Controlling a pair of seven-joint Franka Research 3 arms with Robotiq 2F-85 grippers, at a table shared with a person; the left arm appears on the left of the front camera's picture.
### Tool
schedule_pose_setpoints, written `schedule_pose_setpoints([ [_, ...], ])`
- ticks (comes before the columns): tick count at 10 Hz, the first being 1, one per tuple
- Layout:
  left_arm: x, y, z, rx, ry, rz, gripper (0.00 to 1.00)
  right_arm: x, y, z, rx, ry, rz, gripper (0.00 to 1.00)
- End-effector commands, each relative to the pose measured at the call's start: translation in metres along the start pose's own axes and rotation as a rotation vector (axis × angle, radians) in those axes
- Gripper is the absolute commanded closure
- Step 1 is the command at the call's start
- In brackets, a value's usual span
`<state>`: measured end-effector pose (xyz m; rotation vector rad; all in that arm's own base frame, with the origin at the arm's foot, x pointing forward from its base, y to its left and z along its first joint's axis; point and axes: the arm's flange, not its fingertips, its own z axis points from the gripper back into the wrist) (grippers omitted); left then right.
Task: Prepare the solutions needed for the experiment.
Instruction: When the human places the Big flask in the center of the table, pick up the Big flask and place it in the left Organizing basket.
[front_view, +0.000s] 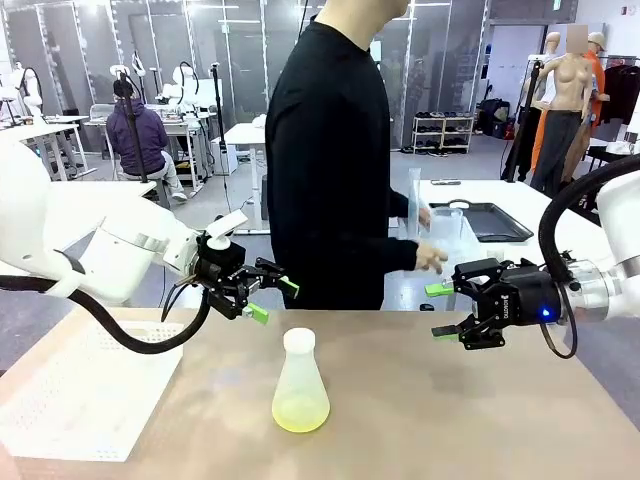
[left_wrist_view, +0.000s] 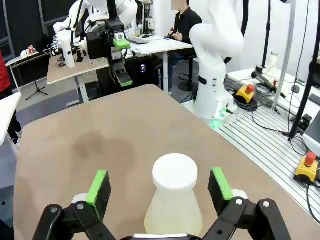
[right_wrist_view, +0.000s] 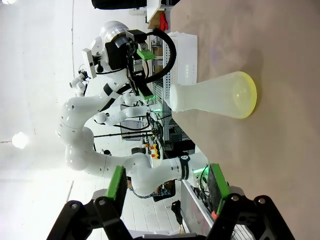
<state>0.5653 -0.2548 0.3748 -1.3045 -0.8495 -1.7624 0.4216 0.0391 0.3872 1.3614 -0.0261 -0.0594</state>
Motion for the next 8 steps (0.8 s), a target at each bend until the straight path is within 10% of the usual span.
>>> schedule_pose_setpoints([
  [1,-0.006,0.006,-0.001,-0.012,-0.019,-0.038,0.0,-0.002,0.0,-0.001,-0.006,-0.007,0.003,0.18],
  [8,-0.055,0.024,-0.008,-0.126,-0.142,-0.056,0.0,-0.002,0.0,-0.001,-0.006,-0.007,0.003,0.18],
])
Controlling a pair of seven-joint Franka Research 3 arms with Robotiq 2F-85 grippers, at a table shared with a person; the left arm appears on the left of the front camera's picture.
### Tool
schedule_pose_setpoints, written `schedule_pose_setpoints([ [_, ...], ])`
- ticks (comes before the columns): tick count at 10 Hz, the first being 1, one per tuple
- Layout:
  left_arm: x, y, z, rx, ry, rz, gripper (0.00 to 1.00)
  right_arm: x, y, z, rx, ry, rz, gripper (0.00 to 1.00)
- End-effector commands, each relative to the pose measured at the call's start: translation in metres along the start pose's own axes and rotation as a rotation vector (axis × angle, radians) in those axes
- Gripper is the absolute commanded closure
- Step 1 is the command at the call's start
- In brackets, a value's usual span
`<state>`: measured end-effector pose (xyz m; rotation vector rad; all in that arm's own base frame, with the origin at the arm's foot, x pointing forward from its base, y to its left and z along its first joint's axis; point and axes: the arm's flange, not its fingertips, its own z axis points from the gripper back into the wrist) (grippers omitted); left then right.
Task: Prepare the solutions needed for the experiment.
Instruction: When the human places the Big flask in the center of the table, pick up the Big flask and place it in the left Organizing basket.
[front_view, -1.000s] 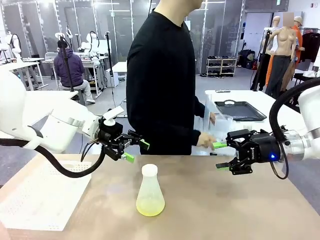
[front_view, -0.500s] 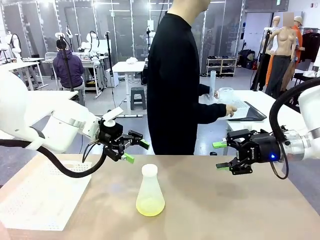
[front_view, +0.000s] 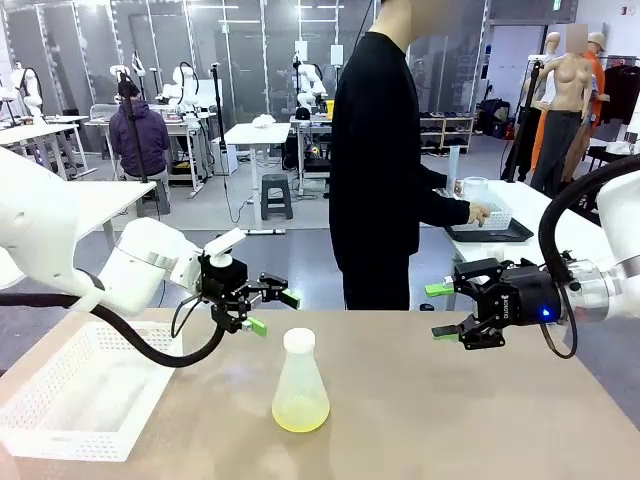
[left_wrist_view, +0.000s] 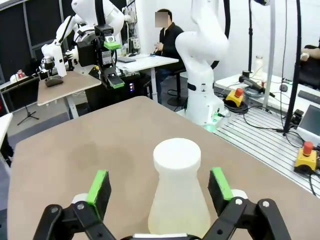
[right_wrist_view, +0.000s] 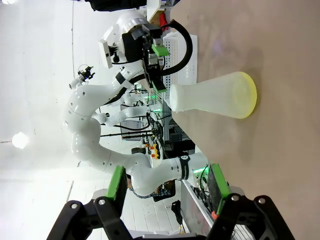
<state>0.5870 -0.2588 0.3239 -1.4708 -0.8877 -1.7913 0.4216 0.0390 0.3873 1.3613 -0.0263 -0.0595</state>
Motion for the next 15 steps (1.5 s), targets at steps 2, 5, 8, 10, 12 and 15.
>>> schedule_pose_setpoints([
  [2,-0.016,0.003,-0.012,-0.088,-0.021,0.02,0.0,-0.002,0.0,-0.001,-0.006,-0.007,0.003,0.18],
  [5,-0.029,-0.004,-0.023,-0.125,-0.062,0.063,0.0,-0.002,0.0,-0.001,-0.006,-0.007,0.003,0.18],
  [8,-0.042,-0.005,-0.041,-0.157,-0.1,0.081,0.0,-0.002,0.0,-0.001,-0.006,-0.007,0.003,0.18],
  [10,-0.045,0.002,-0.047,-0.137,-0.112,0.057,0.0,-0.002,0.0,-0.001,-0.006,-0.007,0.003,0.18],
  [12,-0.05,0.005,-0.056,-0.144,-0.123,0.053,0.0,-0.002,0.0,-0.001,-0.006,-0.007,0.003,0.18],
  [15,-0.057,0.01,-0.068,-0.14,-0.128,0.062,0.0,-0.002,0.0,-0.001,-0.006,-0.007,0.003,0.18],
])
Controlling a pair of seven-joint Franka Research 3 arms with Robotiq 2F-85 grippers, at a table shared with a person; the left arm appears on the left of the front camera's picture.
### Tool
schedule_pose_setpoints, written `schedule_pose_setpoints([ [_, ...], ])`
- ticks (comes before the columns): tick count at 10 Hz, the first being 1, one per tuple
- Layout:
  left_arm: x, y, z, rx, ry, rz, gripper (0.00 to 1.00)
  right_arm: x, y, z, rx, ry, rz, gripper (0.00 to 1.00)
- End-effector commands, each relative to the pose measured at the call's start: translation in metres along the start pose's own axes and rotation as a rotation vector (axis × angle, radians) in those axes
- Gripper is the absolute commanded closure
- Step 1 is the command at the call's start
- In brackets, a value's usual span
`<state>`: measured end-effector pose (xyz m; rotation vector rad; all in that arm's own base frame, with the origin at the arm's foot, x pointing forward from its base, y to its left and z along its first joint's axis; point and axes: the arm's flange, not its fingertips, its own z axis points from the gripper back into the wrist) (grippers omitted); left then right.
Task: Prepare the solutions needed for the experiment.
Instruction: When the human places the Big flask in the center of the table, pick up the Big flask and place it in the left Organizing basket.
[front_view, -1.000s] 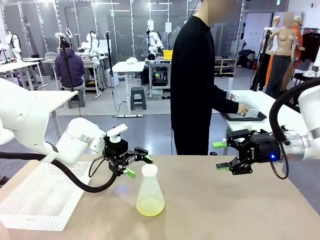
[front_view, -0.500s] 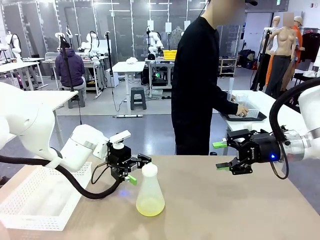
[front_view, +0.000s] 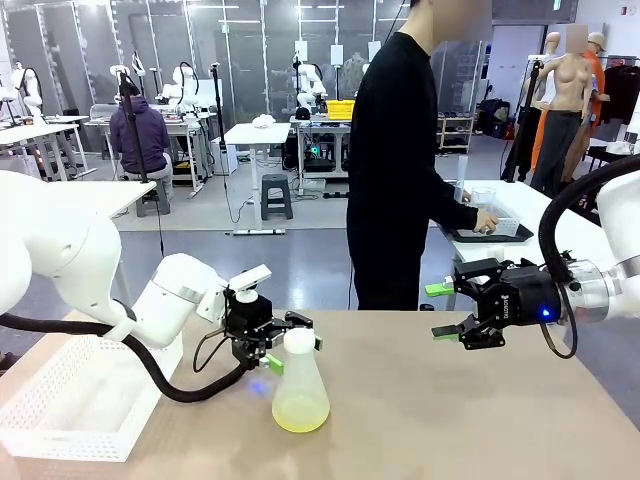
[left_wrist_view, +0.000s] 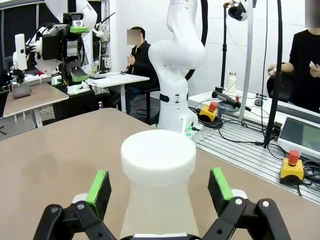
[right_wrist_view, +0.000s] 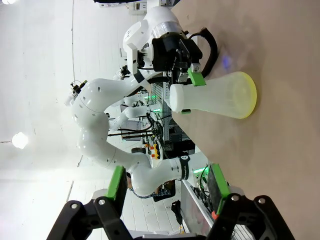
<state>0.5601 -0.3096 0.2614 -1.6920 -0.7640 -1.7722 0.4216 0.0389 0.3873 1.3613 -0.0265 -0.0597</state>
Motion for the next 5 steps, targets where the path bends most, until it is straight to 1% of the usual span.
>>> schedule_pose_setpoints([
  [1,-0.0025,0.0128,-0.005,0.005,-0.015,-0.013,0.0,-0.0022,-0.0001,-0.0015,-0.006,-0.007,0.003,0.18],
  [3,-0.0031,0.0144,-0.0096,-0.018,-0.028,-0.012,0.0,-0.0022,-0.0001,-0.0015,-0.006,-0.007,0.003,0.18],
  [5,-0.0048,0.0181,-0.0103,-0.013,-0.033,-0.009,0.0,-0.0022,-0.0001,-0.0015,-0.006,-0.007,0.003,0.18],
])
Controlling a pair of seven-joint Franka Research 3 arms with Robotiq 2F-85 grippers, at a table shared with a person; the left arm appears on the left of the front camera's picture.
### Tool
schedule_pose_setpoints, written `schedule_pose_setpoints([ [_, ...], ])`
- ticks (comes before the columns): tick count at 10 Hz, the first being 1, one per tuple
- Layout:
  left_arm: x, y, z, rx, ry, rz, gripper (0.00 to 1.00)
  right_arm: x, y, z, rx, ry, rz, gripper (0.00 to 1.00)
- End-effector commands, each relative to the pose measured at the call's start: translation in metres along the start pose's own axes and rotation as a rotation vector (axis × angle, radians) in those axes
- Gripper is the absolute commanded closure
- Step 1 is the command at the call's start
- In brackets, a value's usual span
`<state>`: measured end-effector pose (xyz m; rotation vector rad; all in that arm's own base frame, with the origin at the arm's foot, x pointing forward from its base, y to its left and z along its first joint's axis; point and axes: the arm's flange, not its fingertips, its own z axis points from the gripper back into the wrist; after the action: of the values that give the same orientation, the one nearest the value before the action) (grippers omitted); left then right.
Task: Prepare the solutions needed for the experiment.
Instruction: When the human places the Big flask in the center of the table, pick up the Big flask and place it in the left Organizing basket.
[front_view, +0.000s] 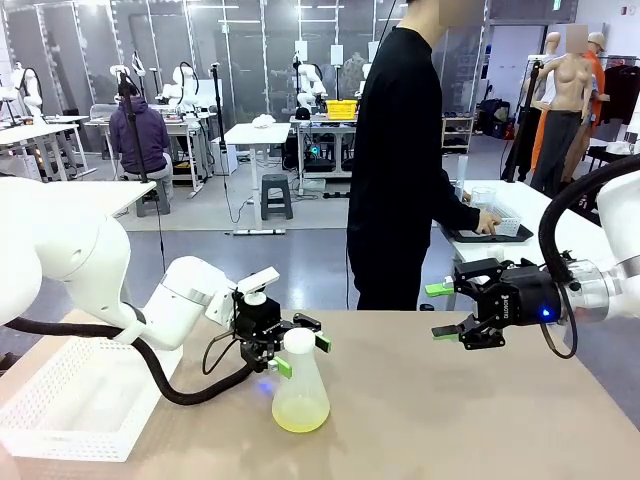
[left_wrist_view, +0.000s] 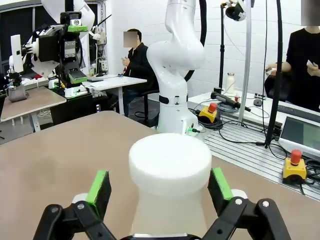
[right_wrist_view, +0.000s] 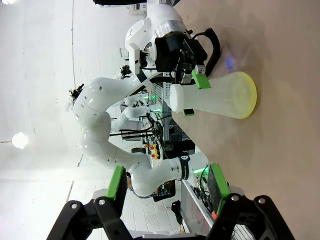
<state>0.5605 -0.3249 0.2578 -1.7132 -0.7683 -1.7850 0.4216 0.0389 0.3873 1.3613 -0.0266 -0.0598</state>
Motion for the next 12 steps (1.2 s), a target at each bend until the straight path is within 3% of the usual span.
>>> schedule_pose_setpoints([
  [1,-0.0025,0.0079,0.0003,-0.003,-0.023,0.007,0.0,-0.0022,-0.0001,-0.0015,-0.006,-0.007,0.003,0.18],
  [3,-0.0012,0.0097,-0.0008,-0.037,-0.056,-0.001,0.0,-0.0022,-0.0001,-0.0015,-0.006,-0.007,0.003,0.18],
  [4,-0.0003,0.0088,-0.0002,-0.051,-0.065,-0.025,0.16,-0.0022,-0.0001,-0.0015,-0.006,-0.007,0.003,0.18],
  [5,-0.0003,0.0092,0.0012,-0.049,-0.07,-0.021,0.19,-0.0022,-0.0001,-0.0015,-0.006,-0.007,0.003,0.18],
  [6,0.0,0.0083,0.0015,-0.048,-0.074,-0.022,0.34,-0.0022,-0.0001,-0.0015,-0.006,-0.007,0.003,0.18],
  [7,0.0005,0.0069,0.0021,-0.057,-0.081,-0.021,0.38,-0.0022,-0.0001,-0.0015,-0.006,-0.007,0.003,0.18],
  [8,0.0002,0.0058,0.0029,-0.056,-0.083,-0.013,0.53,-0.0022,-0.0001,-0.0015,-0.006,-0.007,0.003,0.18],
  [9,-0.0005,0.0071,0.004,-0.043,-0.074,-0.007,0.56,-0.0022,-0.0001,-0.0015,-0.006,-0.007,0.003,0.18],
  [10,-0.0009,0.0076,0.0049,-0.046,-0.077,0.002,0.72,-0.0022,-0.0001,-0.0015,-0.006,-0.007,0.003,0.18],
  [11,-0.0011,0.0077,0.0037,-0.053,-0.07,0.007,0.75,-0.0022,-0.0001,-0.0015,-0.006,-0.007,0.003,0.18],
  [12,-0.0013,0.0069,0.0037,-0.054,-0.067,0.008,0.91,-0.0022,-0.0001,-0.0015,-0.006,-0.007,0.003,0.18],
])
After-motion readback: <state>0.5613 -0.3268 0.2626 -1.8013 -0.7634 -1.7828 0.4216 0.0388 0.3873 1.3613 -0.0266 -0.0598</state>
